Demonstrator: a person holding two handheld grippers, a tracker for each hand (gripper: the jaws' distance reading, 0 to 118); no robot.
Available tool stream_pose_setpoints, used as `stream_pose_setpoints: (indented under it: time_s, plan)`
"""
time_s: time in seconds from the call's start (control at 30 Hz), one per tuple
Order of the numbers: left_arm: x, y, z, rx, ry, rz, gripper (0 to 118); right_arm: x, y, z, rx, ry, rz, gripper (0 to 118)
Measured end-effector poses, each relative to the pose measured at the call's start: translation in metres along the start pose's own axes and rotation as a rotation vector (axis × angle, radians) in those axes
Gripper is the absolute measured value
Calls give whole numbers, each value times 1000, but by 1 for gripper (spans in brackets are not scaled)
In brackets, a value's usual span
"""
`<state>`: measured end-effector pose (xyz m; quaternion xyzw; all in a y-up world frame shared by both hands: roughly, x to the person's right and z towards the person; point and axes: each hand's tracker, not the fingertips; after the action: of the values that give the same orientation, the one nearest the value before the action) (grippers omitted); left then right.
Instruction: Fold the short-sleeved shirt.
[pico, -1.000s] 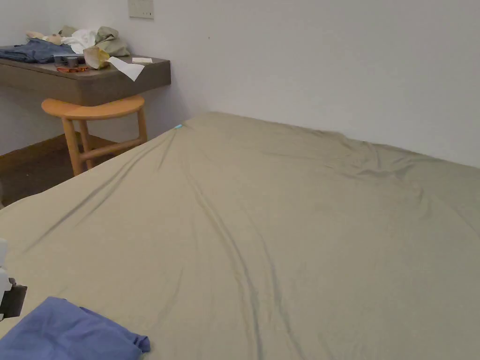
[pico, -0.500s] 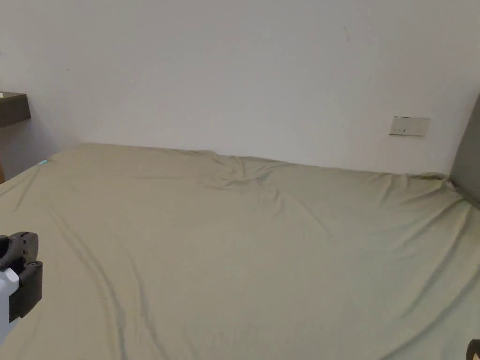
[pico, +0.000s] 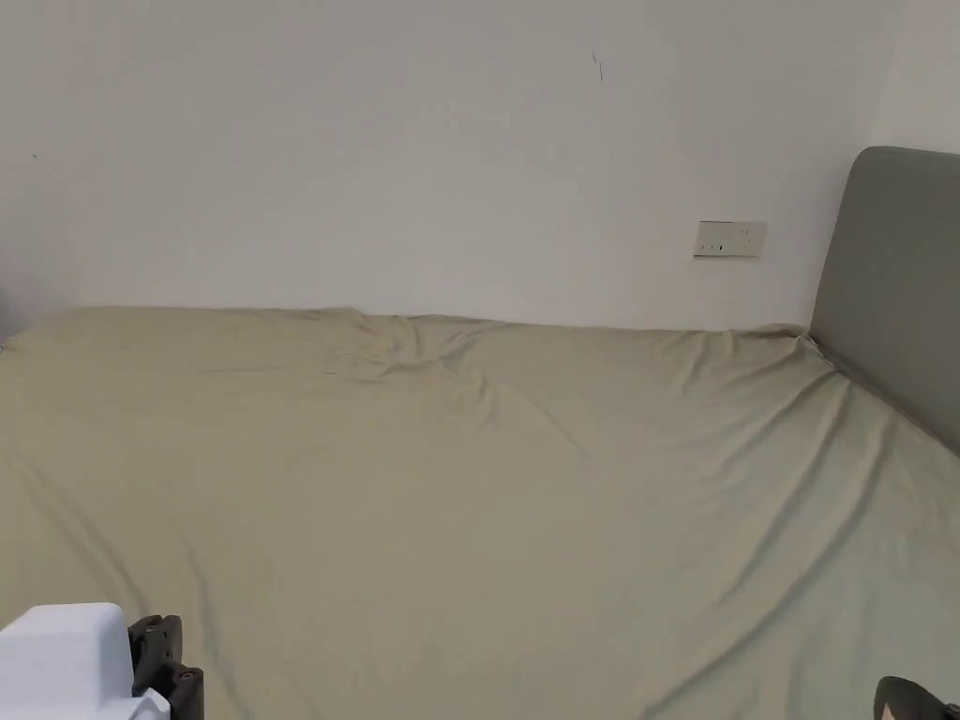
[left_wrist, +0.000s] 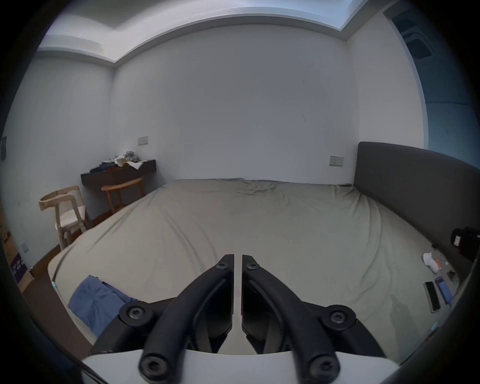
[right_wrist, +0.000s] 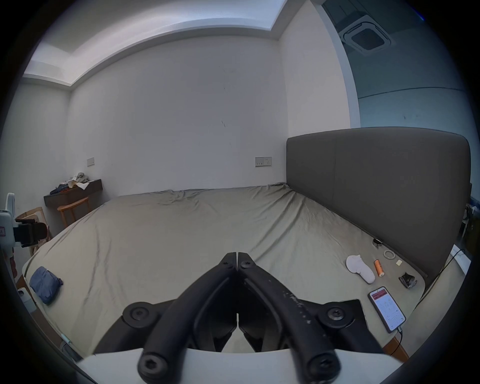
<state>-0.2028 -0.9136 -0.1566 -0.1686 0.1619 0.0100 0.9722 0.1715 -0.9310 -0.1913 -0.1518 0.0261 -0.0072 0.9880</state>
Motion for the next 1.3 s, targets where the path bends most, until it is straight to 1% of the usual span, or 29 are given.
stream_pose_setpoints:
  time_s: [0.1,0.13,0.17,0.2,0.23,0.27,0.3,0.33,0.37,0.43,0.5,0.67,0.77,0.87,1.3]
  plan:
    - [-2,2,2,34,10,-13,6,-2,3,0,27,-12,1,2]
    - [-3,4,4,37,5,-10,11,-3,4,0,30,-10,1,5]
    - [-4,5,5,42,-2,-8,19,-3,5,0,29,-3,1,14]
    - [-5,5,6,53,-22,-8,34,-4,6,-1,27,10,1,40]
    - [-5,5,8,69,-40,-1,49,-5,6,-4,23,20,4,64]
    - [-6,5,10,84,-54,13,65,-6,5,-5,17,27,9,81]
    - [-7,5,11,94,-66,29,91,-9,5,-6,10,26,14,105]
    - [-8,6,12,86,-78,39,112,-11,4,-8,3,23,21,118]
    - [-8,7,12,74,-90,47,118,-13,2,-8,4,23,31,118]
    - [-9,3,17,110,-107,41,118,-15,2,-7,19,30,45,118]
    - [-4,3,19,140,-84,13,118,-15,3,-7,20,35,53,118]
    - [3,9,28,138,-98,-19,118,-13,9,-4,40,32,33,118]
    - [3,15,35,110,-147,23,118,-13,11,-2,50,31,29,118]
    - [6,17,40,144,-121,70,118,-13,12,-1,47,29,32,118]
    - [6,25,55,208,-114,60,118,-15,9,0,44,32,45,118]
